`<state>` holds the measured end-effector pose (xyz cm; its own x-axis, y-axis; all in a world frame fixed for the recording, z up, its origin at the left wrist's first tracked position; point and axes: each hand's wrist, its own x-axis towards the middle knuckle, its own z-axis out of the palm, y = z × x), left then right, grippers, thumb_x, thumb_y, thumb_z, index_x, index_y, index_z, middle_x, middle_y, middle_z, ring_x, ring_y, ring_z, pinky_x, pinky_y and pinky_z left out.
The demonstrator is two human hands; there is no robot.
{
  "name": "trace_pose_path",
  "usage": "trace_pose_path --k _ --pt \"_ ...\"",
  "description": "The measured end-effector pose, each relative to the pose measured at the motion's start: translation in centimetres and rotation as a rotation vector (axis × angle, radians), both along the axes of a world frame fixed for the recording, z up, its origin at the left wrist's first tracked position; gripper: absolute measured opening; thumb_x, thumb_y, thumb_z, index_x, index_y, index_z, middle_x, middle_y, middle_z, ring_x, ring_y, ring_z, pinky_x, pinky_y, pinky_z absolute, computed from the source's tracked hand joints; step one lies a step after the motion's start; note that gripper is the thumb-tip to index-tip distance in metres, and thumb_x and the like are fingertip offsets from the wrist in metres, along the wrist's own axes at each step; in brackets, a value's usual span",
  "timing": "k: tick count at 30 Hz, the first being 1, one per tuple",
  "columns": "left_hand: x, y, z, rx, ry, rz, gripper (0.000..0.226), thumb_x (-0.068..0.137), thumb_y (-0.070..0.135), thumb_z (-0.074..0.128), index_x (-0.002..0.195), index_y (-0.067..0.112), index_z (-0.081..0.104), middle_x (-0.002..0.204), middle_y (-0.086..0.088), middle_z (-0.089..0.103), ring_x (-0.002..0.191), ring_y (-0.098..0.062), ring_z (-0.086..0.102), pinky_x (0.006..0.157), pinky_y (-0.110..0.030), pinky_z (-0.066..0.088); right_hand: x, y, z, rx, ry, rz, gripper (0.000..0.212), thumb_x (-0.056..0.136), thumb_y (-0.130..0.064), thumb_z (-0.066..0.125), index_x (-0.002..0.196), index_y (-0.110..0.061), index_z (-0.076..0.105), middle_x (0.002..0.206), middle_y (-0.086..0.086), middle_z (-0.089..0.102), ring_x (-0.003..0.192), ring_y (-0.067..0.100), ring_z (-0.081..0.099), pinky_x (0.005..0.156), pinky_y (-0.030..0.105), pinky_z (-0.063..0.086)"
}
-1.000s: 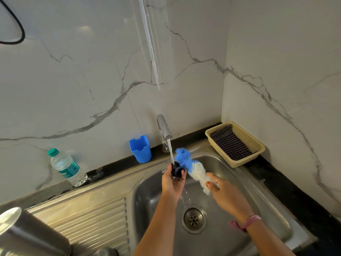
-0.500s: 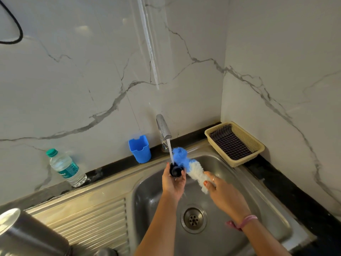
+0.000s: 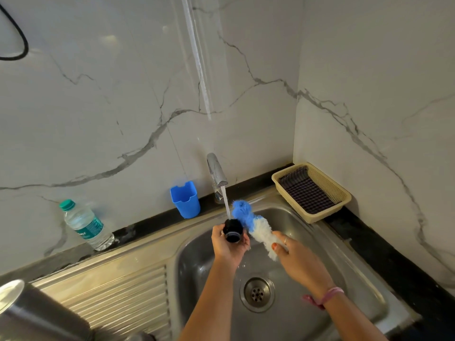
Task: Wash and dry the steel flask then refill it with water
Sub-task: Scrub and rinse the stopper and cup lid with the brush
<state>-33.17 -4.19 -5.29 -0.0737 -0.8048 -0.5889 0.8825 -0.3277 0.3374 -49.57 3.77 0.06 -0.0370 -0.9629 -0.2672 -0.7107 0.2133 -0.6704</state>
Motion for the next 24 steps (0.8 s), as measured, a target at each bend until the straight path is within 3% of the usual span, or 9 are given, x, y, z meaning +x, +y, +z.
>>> trace_pose_path --k 5,9,13,18,22,24 --pt "0.3 0.1 -0.1 0.004 -0.011 -0.021 0.038 0.087 0.022 0.055 0.118 0.0 0.058 0.109 -0.022 0.061 0.085 -0.025 0.057 0.07 -0.027 0.045 0.3 0.6 0.3 -0.037 0.027 0.041 0.043 0.101 -0.045 0.034 0.144 -0.044 0.031 0.088 -0.015 0.061 0.062 -0.001 0.055 0.062 0.02 0.046" --pt "-0.1 0.7 -0.2 -0.008 -0.022 -0.032 0.043 0.078 0.018 0.057 0.117 0.0 0.057 0.112 -0.023 0.058 0.087 -0.026 0.057 0.073 -0.026 0.045 0.4 -0.6 0.0 -0.015 0.035 0.019 0.045 0.101 -0.044 0.033 0.146 -0.041 0.032 0.111 -0.009 0.065 0.083 0.004 0.06 0.076 0.028 0.051" --pt "0.1 0.2 -0.6 0.01 -0.036 0.018 0.035 0.086 0.018 0.052 0.116 -0.001 0.058 0.109 -0.022 0.059 0.081 -0.023 0.054 0.068 -0.025 0.044 0.8 0.1 0.0 -0.044 0.066 0.072 0.044 0.102 -0.043 0.033 0.145 -0.043 0.03 0.078 -0.014 0.057 0.061 0.001 0.053 0.062 0.022 0.047" --pt "0.5 0.2 -1.8 0.006 -0.014 0.003 0.045 0.086 0.021 0.055 0.127 0.003 0.057 0.127 -0.025 0.057 0.089 -0.025 0.06 0.064 -0.023 0.05 -0.3 0.6 -0.5 -0.006 0.113 0.024 0.045 0.101 -0.044 0.033 0.146 -0.041 0.031 0.11 -0.008 0.066 0.084 0.005 0.059 0.076 0.025 0.051" --pt "-0.7 0.3 -1.7 0.001 -0.029 -0.033 0.047 0.08 0.02 0.059 0.123 0.001 0.057 0.113 -0.021 0.059 0.079 -0.021 0.058 0.055 -0.021 0.05 0.4 -0.2 -0.6 -0.032 0.084 0.013 0.046 0.101 -0.045 0.032 0.146 -0.042 0.03 0.103 -0.008 0.066 0.08 0.005 0.061 0.077 0.031 0.055" --pt "-0.7 -0.1 -1.6 0.008 -0.028 0.003 0.042 0.087 0.02 0.057 0.124 0.0 0.057 0.111 -0.02 0.062 0.08 -0.02 0.058 0.057 -0.021 0.049 0.7 0.1 -0.4 -0.067 0.109 0.046 0.045 0.101 -0.045 0.031 0.147 -0.043 0.027 0.102 -0.007 0.067 0.078 0.006 0.061 0.074 0.028 0.054"
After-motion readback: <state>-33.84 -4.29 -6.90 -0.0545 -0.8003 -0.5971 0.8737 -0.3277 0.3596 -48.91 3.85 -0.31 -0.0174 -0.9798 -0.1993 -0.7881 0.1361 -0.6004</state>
